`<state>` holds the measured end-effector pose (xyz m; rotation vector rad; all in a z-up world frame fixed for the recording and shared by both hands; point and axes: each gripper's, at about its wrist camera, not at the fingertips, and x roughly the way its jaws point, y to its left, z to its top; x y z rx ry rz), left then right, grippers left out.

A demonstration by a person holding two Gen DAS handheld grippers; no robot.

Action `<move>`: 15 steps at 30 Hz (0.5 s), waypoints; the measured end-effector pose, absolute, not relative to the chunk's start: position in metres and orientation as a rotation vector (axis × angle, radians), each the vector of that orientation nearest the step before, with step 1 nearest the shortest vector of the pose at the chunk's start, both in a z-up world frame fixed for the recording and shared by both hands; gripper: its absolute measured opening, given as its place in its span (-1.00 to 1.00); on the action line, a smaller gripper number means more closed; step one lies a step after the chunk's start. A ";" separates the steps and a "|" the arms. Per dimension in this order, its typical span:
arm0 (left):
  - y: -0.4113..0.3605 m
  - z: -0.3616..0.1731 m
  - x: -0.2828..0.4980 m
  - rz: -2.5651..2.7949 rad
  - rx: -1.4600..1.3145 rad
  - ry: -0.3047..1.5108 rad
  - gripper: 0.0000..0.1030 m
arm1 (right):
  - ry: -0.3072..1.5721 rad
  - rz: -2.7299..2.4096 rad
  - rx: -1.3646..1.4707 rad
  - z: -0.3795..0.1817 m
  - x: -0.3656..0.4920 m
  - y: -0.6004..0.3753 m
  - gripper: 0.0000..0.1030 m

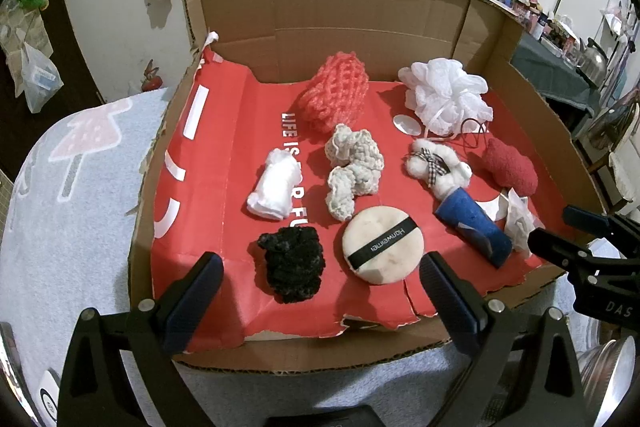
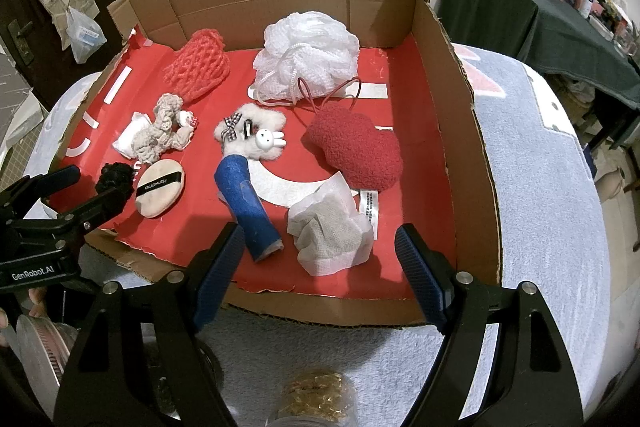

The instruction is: Organize soft objects

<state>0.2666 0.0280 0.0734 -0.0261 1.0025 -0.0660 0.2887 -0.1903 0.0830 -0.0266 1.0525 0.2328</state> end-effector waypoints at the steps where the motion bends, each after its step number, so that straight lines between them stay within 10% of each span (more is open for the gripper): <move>1: 0.028 0.073 0.266 -0.067 -0.026 1.003 0.95 | 1.052 0.233 -0.026 0.083 0.289 -0.190 0.50; 15: 0.028 0.073 0.266 -0.067 -0.029 1.002 0.95 | 1.052 0.232 -0.029 0.083 0.289 -0.190 0.50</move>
